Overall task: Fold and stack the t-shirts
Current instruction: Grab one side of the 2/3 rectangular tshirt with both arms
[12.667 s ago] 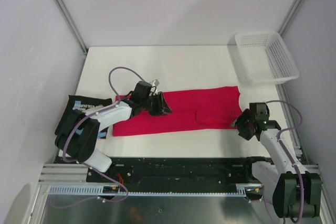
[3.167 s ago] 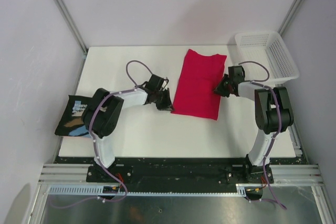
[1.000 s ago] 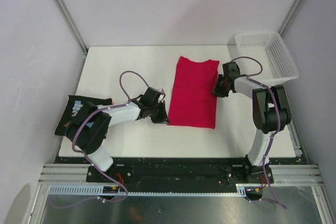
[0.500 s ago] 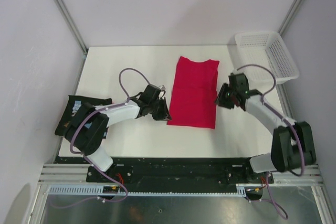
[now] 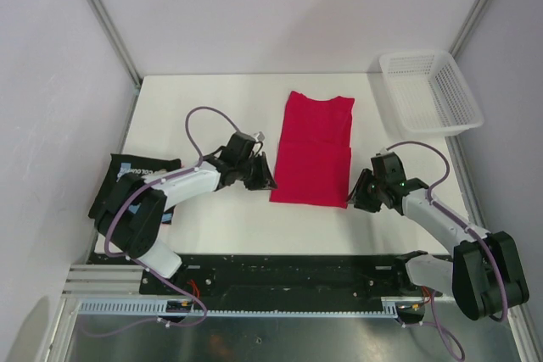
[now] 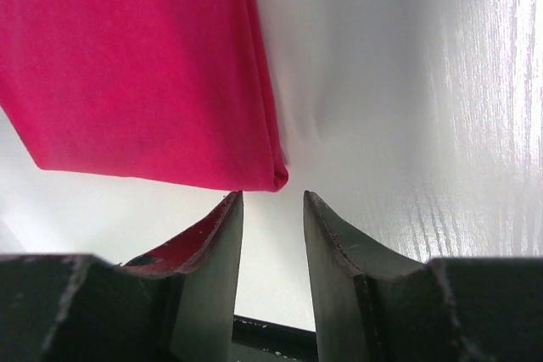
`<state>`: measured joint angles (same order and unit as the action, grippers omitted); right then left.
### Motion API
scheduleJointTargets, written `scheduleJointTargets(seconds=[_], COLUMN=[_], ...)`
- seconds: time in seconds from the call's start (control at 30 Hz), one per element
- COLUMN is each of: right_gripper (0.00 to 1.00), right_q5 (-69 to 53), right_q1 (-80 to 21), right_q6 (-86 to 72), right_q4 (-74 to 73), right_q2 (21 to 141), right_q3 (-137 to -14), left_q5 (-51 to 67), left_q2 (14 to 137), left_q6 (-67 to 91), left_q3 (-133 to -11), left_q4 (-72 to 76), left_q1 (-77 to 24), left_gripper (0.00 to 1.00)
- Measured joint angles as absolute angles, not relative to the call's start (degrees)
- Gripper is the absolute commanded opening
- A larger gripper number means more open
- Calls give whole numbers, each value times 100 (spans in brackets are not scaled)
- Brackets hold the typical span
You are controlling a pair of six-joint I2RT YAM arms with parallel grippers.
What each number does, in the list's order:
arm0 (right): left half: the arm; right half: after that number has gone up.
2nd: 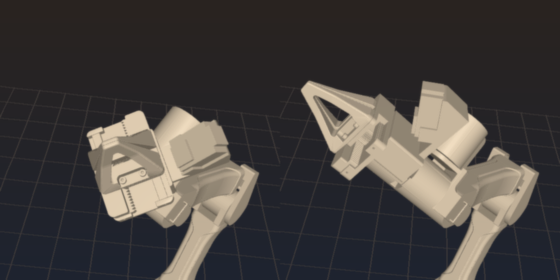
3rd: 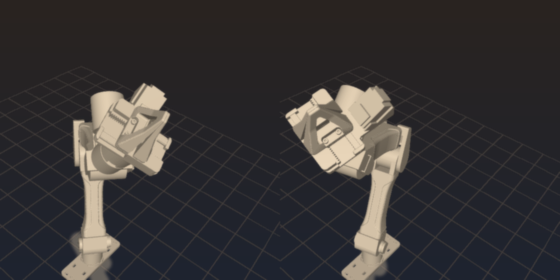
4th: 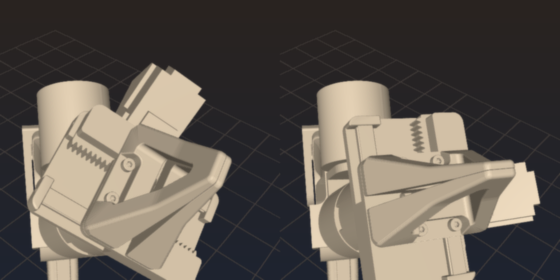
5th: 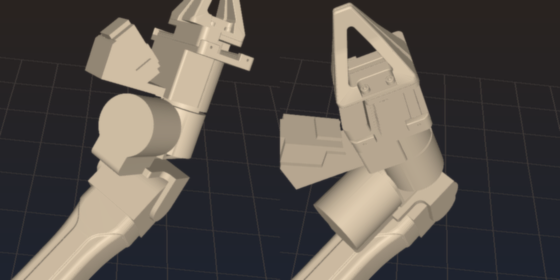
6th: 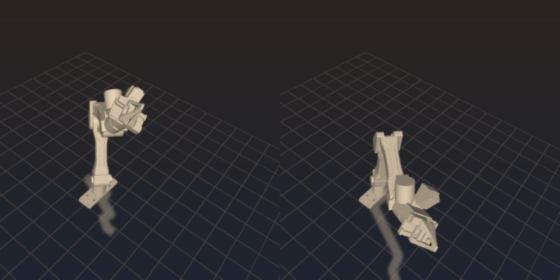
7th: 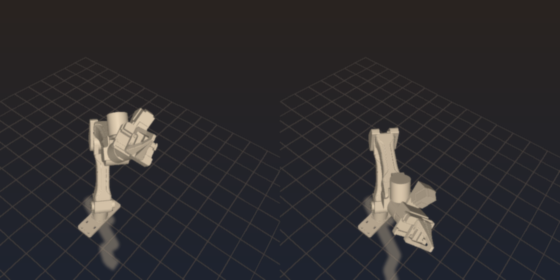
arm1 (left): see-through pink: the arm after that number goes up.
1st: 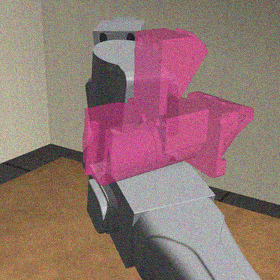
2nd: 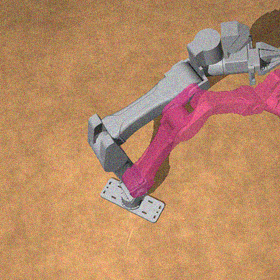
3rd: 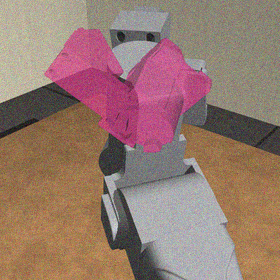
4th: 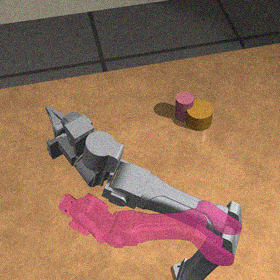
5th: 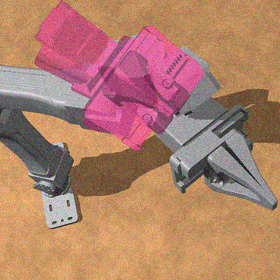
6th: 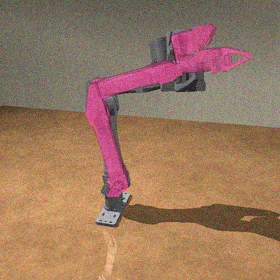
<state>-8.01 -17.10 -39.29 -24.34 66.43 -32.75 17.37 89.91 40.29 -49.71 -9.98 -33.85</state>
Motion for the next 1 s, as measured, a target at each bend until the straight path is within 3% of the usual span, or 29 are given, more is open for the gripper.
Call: scheduleJointTargets(seconds=[0.4,0.7,1.0], right_gripper=[43,25,28], right_q5=[-731,-301,161], right_q1=[-1946,-2261,-2281], right_q6=[-4058,-4053,-4042], right_q4=[-2119,-2143,-2477], right_q2=[6967,7338,7161], right_q3=[-3269,-3273,-3269], left_q5=[1732,1721,1719], left_q2=[8884,8884,8914], left_q6=[4003,3988,3942], left_q3=[-4755,-4657,-4606], left_q4=[-1007,-1022,-1035], left_q1=[-3273,-3238,-3227], left_gripper=[11,12,25])
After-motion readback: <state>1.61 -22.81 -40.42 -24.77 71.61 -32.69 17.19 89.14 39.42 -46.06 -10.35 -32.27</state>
